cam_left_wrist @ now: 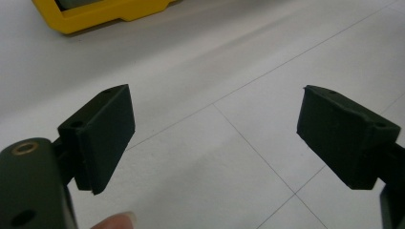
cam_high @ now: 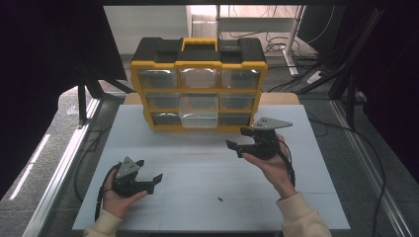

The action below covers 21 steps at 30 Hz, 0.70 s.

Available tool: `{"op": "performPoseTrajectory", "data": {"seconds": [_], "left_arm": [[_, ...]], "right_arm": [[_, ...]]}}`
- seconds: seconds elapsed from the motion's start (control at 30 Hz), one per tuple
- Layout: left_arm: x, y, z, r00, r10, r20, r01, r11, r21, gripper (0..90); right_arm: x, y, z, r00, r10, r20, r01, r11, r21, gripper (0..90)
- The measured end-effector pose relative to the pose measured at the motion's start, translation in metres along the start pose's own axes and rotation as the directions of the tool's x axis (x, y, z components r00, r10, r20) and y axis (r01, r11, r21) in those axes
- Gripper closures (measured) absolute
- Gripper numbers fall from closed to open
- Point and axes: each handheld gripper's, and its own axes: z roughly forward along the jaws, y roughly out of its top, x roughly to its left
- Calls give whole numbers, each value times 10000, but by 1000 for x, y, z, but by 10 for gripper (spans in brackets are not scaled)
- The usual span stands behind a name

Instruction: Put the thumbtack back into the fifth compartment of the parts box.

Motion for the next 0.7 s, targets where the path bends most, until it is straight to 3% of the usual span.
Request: {"op": "performPoseTrajectory", "data": {"seconds": [0.4, 0.7], "left_arm": [[-1, 0, -1, 10000, 12, 19, -12, 10000, -7, 130], [-2, 1, -1, 10000, 26, 30, -26, 10000, -10, 130]], "right_arm": [[9, -41, -6, 10000, 32, 37, -35, 9976, 697, 293], [16, -67, -4, 9999, 40, -105, -24, 9890, 1476, 297]]}}
